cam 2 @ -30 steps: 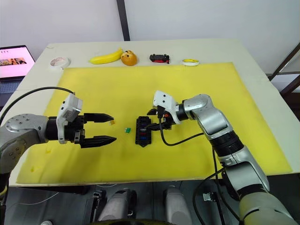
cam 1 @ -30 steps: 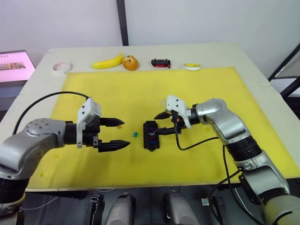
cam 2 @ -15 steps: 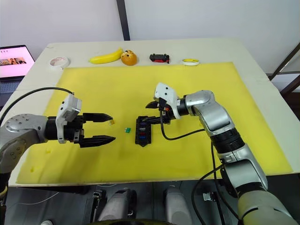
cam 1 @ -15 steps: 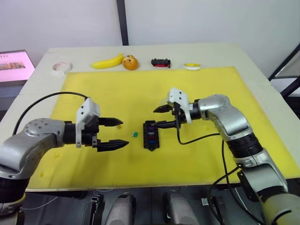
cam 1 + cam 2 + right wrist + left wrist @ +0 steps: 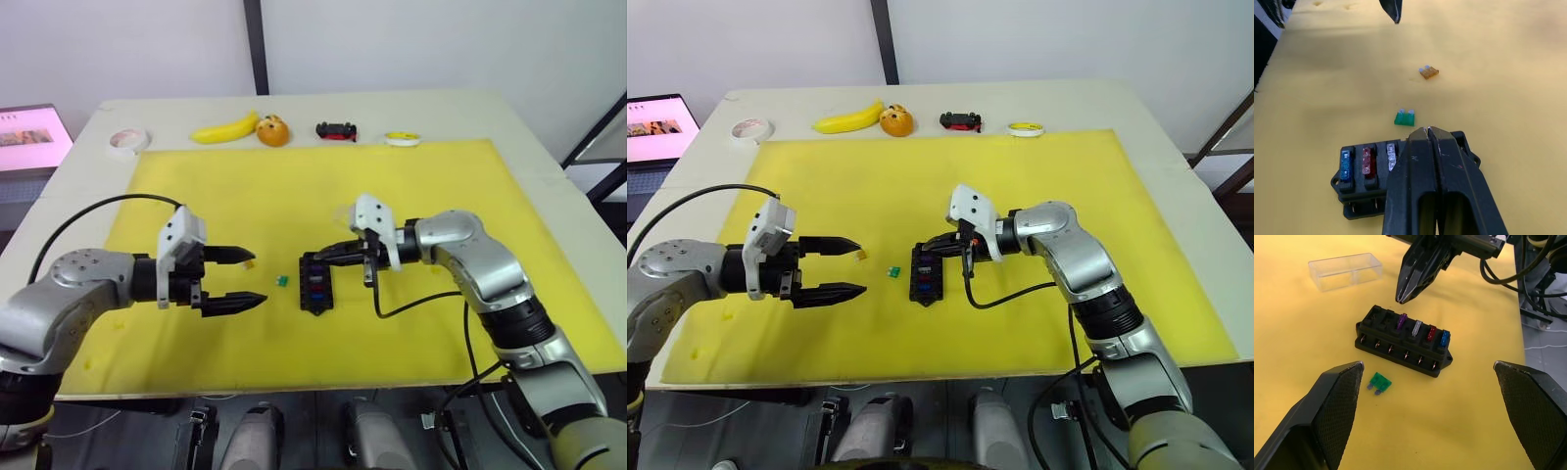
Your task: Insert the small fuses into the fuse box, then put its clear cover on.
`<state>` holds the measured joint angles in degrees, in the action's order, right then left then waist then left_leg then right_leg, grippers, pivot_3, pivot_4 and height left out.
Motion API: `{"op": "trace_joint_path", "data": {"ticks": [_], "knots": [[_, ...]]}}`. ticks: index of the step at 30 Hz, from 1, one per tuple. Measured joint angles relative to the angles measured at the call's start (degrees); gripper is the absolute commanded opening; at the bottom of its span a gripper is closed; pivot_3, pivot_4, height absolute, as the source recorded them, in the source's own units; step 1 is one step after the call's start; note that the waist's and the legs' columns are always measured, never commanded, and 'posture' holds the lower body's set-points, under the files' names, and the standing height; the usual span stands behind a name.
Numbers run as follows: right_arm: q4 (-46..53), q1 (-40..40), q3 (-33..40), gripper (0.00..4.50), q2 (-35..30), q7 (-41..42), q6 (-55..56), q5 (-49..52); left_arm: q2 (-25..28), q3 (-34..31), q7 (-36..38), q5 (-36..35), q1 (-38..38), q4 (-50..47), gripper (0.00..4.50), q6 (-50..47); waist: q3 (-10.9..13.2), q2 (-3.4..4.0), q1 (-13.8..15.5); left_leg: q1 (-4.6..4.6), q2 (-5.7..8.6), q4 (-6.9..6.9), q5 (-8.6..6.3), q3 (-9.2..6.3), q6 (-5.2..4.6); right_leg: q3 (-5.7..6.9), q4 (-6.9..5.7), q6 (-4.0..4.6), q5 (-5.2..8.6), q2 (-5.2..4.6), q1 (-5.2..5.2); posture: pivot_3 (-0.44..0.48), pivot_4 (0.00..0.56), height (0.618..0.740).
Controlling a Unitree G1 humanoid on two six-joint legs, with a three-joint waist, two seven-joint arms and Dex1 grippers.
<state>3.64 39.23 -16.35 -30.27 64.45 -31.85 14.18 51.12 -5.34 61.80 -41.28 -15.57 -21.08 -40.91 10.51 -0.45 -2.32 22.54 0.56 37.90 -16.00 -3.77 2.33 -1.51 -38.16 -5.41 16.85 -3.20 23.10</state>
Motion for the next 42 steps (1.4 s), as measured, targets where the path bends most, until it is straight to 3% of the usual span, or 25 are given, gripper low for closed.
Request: {"op": "trace_joint_path", "data": {"ticks": [32,42], "knots": [[-5.5,0.7,-5.9,0.04,0.3,-0.6,7.5,-5.8,-0.2,0.0,-0.7,0.7,0.9,0.0,4.5,0.1,-0.1,-0.04,0.1,-0.27,0.0,0.0,0.0,-0.06,0.0,0.04,0.05,0.0,0.0,0.0,-0.33,0.0,0.15,0.74],[0.3,0.1,-2.7,0.04,-0.1,1.3,-2.0,0.7,-0.6,0.0,-1.0,0.6,0.8,-0.1,4.5,-0.1,0.0,-0.01,0.2,0.01,0.0,-0.01,0.0,-0.05,0.0,0.03,0.05,0.0,0.0,-0.01,-0.02,0.0,0.15,0.74]]}}
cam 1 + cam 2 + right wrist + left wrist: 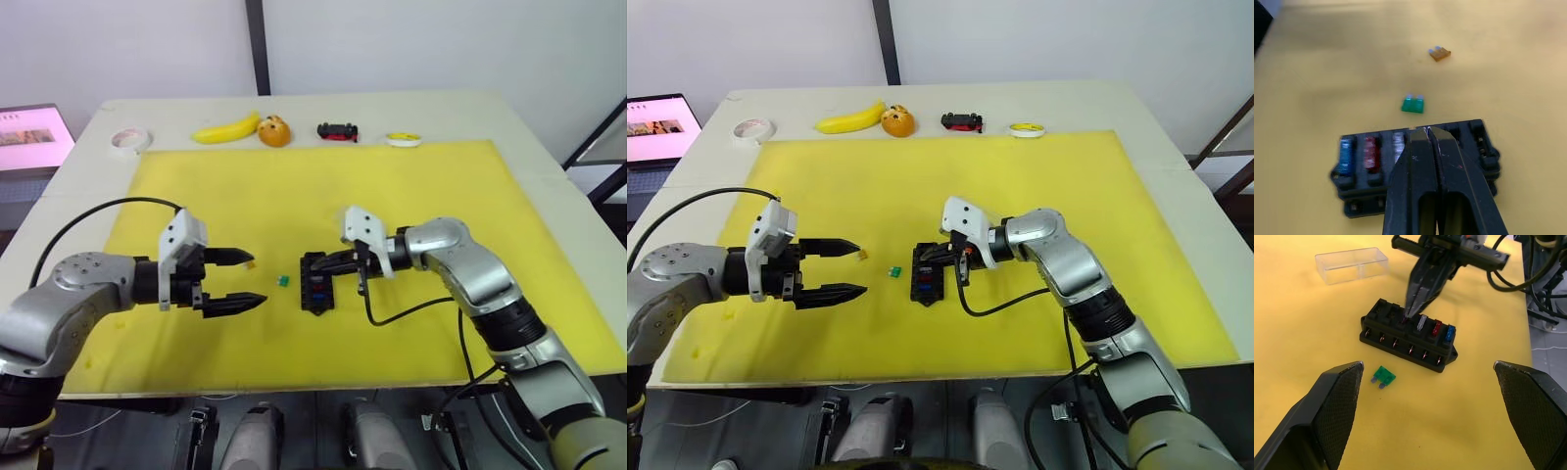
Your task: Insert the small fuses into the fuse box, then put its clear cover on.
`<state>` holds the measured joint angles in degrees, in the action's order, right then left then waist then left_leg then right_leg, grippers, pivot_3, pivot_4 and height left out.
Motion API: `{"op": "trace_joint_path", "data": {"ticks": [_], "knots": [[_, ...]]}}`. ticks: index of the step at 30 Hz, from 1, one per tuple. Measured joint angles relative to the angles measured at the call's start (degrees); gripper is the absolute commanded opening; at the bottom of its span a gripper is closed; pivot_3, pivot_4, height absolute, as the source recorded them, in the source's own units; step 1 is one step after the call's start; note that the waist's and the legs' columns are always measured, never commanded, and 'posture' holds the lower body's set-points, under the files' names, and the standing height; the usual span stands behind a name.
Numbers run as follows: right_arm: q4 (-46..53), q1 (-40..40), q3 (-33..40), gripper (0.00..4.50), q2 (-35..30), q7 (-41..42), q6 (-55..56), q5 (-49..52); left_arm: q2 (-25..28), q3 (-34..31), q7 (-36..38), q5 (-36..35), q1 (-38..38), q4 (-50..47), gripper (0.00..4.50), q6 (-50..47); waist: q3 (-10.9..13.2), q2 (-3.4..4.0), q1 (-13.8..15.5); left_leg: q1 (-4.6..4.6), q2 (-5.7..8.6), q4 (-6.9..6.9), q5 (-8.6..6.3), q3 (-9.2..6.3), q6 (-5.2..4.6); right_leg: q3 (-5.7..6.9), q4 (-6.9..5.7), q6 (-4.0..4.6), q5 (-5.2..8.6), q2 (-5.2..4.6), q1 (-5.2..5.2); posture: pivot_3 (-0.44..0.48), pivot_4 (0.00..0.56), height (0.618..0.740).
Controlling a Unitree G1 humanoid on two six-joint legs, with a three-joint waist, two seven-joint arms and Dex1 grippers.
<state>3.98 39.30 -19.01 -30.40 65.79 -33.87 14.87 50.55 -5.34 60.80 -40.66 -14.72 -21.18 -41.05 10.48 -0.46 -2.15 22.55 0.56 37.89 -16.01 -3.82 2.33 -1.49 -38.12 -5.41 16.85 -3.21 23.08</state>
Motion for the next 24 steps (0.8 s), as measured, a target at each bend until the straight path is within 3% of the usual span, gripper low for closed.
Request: {"op": "trace_joint_path", "data": {"ticks": [4,15,24], "knots": [[3.8,-2.1,-0.1,0.04,-0.6,0.2,-0.6,1.0,0.0,0.0,0.0,0.0,-0.5,0.0,4.5,-0.1,0.0,0.0,0.0,0.0,0.0,0.0,0.0,0.01,0.0,0.0,0.0,0.0,0.0,0.0,0.0,0.0,0.15,0.74],[2.0,-4.1,-1.9,0.04,-0.7,-0.6,5.8,-2.1,0.0,0.0,-0.2,0.0,-1.1,-0.2,4.5,-1.1,0.0,-0.02,0.0,-0.1,0.0,0.0,0.0,0.02,0.0,-0.01,0.0,0.0,0.0,0.01,-0.12,0.0,0.15,0.74],[3.1,1.2,3.6,0.04,0.1,-1.4,-5.2,5.4,0.0,0.0,-0.4,-0.1,-1.3,-0.5,4.5,-1.2,0.0,0.01,0.0,-0.03,-0.01,-0.01,0.0,0.01,0.0,-0.01,-0.01,0.0,0.0,0.01,-0.01,0.0,0.15,0.74]]}}
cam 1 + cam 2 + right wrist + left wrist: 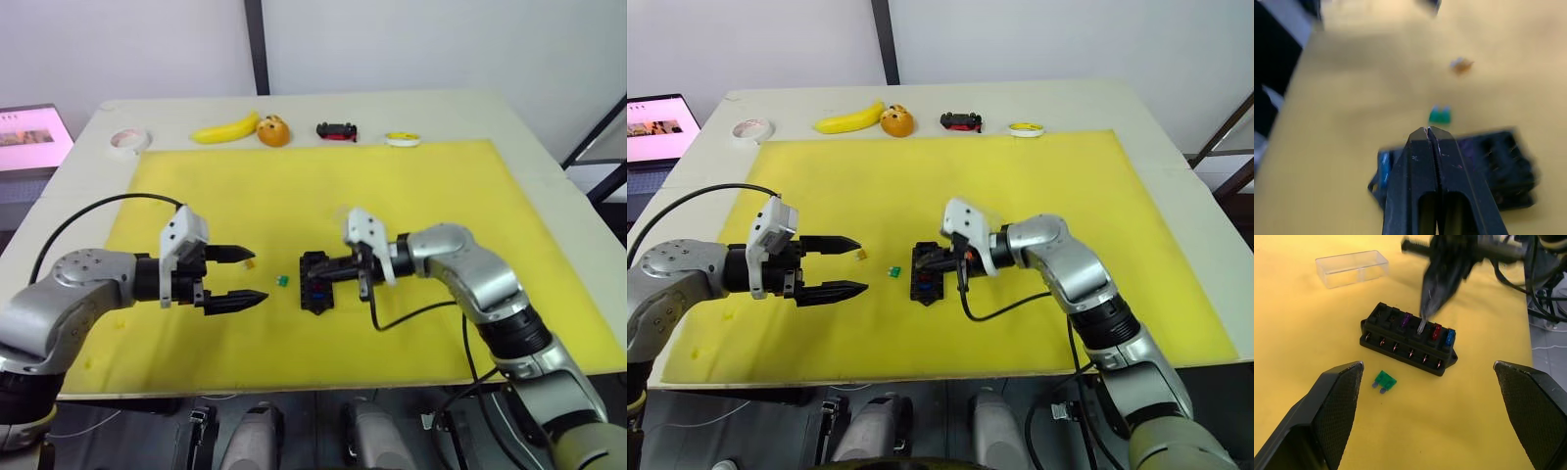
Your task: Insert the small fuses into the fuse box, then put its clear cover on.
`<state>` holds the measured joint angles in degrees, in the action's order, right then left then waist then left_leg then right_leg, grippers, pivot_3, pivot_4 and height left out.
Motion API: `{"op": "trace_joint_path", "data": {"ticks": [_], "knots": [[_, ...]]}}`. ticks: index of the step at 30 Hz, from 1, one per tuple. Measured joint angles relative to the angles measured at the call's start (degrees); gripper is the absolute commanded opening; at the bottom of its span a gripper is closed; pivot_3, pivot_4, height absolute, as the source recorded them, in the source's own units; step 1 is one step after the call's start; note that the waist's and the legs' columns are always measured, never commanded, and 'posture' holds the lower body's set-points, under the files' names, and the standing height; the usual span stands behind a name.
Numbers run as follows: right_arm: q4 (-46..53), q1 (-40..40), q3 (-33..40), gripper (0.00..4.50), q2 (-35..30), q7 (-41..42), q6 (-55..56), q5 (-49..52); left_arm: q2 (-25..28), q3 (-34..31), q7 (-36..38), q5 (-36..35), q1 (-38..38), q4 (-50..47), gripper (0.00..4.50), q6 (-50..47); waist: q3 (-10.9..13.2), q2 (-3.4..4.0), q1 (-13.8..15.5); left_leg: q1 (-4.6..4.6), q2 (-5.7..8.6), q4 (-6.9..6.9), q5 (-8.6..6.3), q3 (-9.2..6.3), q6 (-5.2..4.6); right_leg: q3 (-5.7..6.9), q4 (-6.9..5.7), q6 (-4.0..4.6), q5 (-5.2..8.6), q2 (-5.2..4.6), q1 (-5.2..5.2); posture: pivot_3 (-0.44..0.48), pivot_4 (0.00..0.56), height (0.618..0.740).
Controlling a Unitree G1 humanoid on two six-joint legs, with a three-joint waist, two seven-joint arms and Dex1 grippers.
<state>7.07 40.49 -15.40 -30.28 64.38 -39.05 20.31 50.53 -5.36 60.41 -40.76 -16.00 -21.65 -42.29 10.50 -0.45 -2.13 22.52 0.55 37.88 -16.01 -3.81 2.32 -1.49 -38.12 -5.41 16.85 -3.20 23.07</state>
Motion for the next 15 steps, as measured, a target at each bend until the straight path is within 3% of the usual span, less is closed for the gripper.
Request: {"op": "trace_joint_path", "data": {"ticks": [6,15], "knots": [[-0.6,0.6,-0.1,0.04,0.0,-0.4,0.6,0.0,0.0,0.0,0.0,0.0,-0.5,0.1,4.5,0.0,0.0,0.0,0.1,0.03,0.02,0.0,0.0,0.02,-0.01,0.0,0.01,0.0,0.0,-0.02,0.01,0.0,0.15,0.74],[-2.3,-5.4,-4.5,0.04,-0.9,0.7,8.1,-4.3,0.0,0.0,-0.5,0.0,-0.7,0.1,4.5,0.0,0.0,-0.02,0.0,-0.04,0.0,0.0,0.0,0.04,-0.01,-0.01,0.0,0.0,0.0,0.01,-0.04,0.0,0.15,0.74]]}}
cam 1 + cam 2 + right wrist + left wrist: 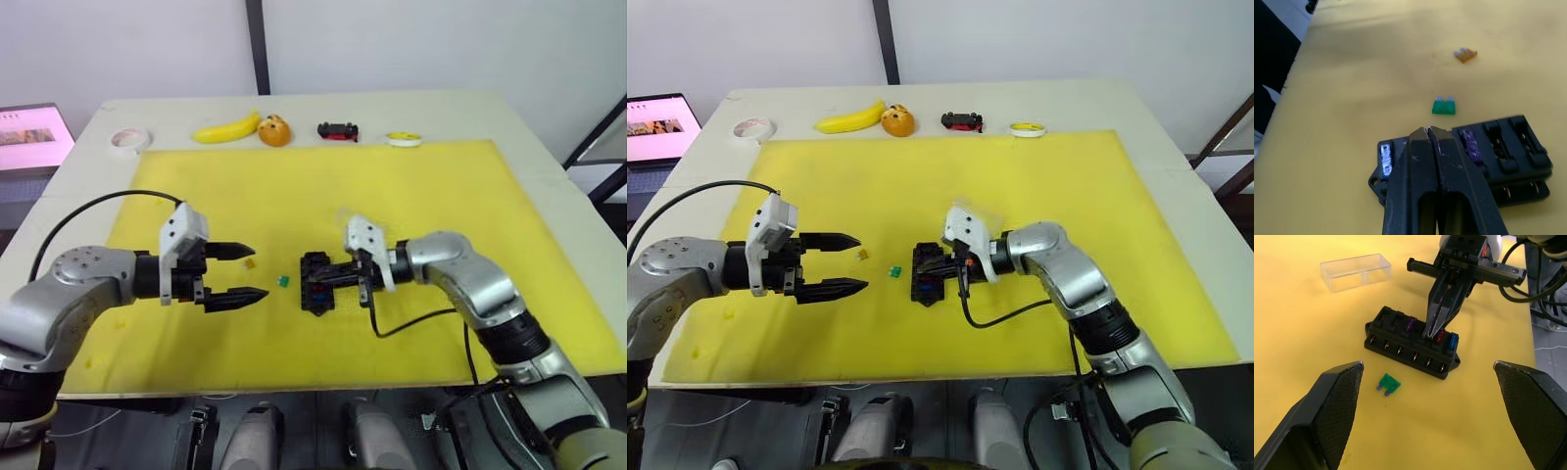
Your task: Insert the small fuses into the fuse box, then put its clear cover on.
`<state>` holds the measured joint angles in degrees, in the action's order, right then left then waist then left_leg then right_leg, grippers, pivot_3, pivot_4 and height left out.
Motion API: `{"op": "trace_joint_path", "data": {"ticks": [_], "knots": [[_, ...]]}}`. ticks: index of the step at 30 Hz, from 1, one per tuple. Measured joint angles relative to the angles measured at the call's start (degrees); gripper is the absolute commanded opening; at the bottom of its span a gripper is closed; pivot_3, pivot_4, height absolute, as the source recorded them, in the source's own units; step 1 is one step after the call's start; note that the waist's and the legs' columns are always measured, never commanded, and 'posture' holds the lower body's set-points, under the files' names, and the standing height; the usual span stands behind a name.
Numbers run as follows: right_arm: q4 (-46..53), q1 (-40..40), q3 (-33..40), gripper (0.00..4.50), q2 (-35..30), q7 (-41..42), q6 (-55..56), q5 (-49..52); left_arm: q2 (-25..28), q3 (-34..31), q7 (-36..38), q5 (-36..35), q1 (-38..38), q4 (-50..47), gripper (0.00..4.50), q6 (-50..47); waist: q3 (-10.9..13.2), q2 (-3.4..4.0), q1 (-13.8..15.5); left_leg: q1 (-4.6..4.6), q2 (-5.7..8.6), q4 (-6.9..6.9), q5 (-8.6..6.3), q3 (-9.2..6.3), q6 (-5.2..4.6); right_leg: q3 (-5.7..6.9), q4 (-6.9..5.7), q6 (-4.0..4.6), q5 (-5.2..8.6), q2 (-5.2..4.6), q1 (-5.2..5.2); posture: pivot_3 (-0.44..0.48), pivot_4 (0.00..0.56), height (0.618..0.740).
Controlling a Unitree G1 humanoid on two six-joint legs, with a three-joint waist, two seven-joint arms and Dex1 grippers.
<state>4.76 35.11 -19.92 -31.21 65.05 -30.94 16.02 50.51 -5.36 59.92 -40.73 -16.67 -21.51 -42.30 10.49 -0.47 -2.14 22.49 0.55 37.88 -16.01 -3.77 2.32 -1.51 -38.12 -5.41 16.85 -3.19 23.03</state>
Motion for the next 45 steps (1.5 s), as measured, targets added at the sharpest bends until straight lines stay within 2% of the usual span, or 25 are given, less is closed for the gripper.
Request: {"op": "trace_joint_path", "data": {"ticks": [3,7,13,16,20,23,25,26,30,31,38,41,45], "knots": [[-0.3,-0.1,0.0,0.04,-0.3,0.2,1.1,-0.1,0.0,0.0,-0.2,0.0,0.0,0.0,4.5,0.0,0.0,0.0,0.0,-0.01,0.0,0.0,0.0,-0.01,0.0,0.0,0.0,0.0,0.0,0.0,-0.01,0.0,0.15,0.74],[-0.1,1.5,1.6,0.04,-0.2,-0.1,-3.8,2.4,0.1,0.0,-0.1,0.0,0.0,0.1,4.5,0.0,0.0,0.0,0.1,0.02,0.01,0.01,0.0,-0.01,0.0,0.0,0.0,0.0,0.0,-0.01,0.01,0.0,0.15,0.74],[4.7,8.4,9.0,0.04,-0.4,-1.2,-11.9,9.7,1.5,-0.6,0.6,0.2,-0.2,2.1,4.5,0.2,0.0,0.04,0.0,0.08,0.0,-0.03,0.0,-0.03,0.0,0.0,0.0,0.0,0.0,-0.01,0.1,0.0,0.15,0.74],[6.5,9.9,11.0,0.04,-3.2,-0.7,-12.5,11.3,3.9,-2.0,2.1,0.9,-0.7,4.4,4.5,1.0,0.0,0.03,0.1,0.09,0.01,-0.03,0.0,-0.01,0.0,0.01,0.02,0.0,0.0,-0.02,0.09,0.0,0.15,0.74],[6.3,9.3,11.0,0.04,-12.0,2.7,-7.3,7.8,9.3,-4.6,5.9,4.0,1.4,9.6,4.5,4.0,0.1,0.06,0.2,0.11,0.04,-0.04,-0.01,0.09,-0.02,0.0,0.06,0.0,0.0,-0.05,0.13,0.0,0.15,0.74],[4.0,7.5,11.4,0.81,-18.6,6.3,-1.6,5.0,13.4,-6.0,9.7,5.7,4.2,15.0,4.5,5.6,0.1,0.05,0.0,0.11,0.01,-0.06,-0.02,0.14,-0.04,-0.01,0.06,0.0,0.01,-0.04,0.16,0.0,0.15,0.74],[0.8,6.0,12.1,1.92,-22.6,8.4,1.7,3.5,15.5,-7.1,12.0,7.0,5.5,19.0,4.5,6.8,0.1,0.05,0.0,0.11,0.0,-0.06,-0.02,0.16,-0.05,-0.02,0.05,0.0,0.01,-0.03,0.17,0.0,0.15,0.74],[-0.4,5.4,12.3,2.26,-24.1,9.2,3.1,2.9,16.3,-7.4,12.8,7.7,5.7,20.4,4.5,7.5,0.1,0.05,0.0,0.11,0.0,-0.06,-0.02,0.17,-0.05,-0.02,0.05,0.0,0.01,-0.03,0.17,0.0,0.15,0.74],[-6.4,1.9,14.5,4.28,-30.3,12.1,10.0,-0.1,18.7,-8.4,15.4,10.5,6.6,26.9,4.5,11.0,0.1,0.08,0.0,0.1,-0.01,-0.07,-0.04,0.26,-0.07,-0.07,0.05,0.0,0.01,-0.04,0.18,0.0,0.15,0.74],[-7.4,1.4,14.9,4.46,-31.1,12.5,11.0,-0.3,18.7,-8.5,15.7,11.0,6.6,27.8,4.5,11.6,0.1,0.08,-0.1,0.1,-0.02,-0.07,-0.04,0.26,-0.07,-0.07,0.05,0.0,0.01,-0.04,0.18,0.0,0.15,0.74],[-7.5,1.8,16.3,4.46,-30.1,12.1,10.7,-0.7,17.2,-7.5,17.1,12.0,2.3,29.0,4.5,12.6,0.2,0.18,-0.3,0.1,-0.07,-0.07,-0.04,0.28,-0.08,-0.12,0.01,0.0,0.01,0.0,0.22,0.0,0.15,0.74],[-3.2,4.4,16.1,4.46,-26.6,11.1,7.0,1.2,12.8,-5.1,16.2,10.6,-0.7,26.3,4.5,9.3,0.2,0.21,-0.3,0.11,-0.08,-0.06,-0.04,0.26,-0.08,-0.14,-0.03,0.0,0.01,0.01,0.23,0.0,0.15,0.74],[3.7,8.6,14.8,4.46,-21.2,8.8,0.5,4.5,7.1,-1.5,15.1,6.0,-5.0,24.8,4.5,-1.0,0.2,0.19,-0.2,0.23,-0.07,0.01,-0.04,0.23,-0.08,-0.12,-0.06,-0.01,0.0,0.02,0.31,0.0,0.15,0.74]]}}
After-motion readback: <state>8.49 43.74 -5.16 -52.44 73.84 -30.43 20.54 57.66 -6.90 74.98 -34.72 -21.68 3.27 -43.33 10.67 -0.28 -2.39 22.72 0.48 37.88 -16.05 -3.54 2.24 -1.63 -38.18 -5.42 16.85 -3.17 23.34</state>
